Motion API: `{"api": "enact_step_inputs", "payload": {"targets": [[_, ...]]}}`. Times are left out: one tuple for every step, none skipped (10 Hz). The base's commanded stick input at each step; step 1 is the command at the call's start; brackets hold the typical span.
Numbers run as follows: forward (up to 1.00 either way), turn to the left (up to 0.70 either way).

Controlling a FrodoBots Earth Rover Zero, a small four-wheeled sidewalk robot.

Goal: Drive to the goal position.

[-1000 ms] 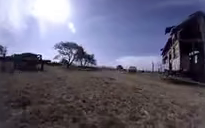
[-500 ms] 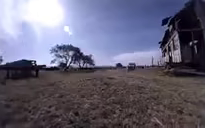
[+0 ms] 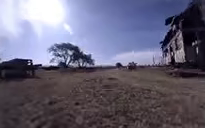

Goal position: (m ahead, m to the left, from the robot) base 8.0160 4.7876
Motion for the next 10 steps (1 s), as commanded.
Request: {"api": "enact_step_inputs", "payload": {"targets": [[0.70, 0.00], [0.70, 0.00], [0.70, 0.00], [0.70, 0.00], [0.70, 0.00], [0.70, 0.00], [0.70, 0.00], [0.70, 0.00], [0.70, 0.00], [0.70, 0.00]]}}
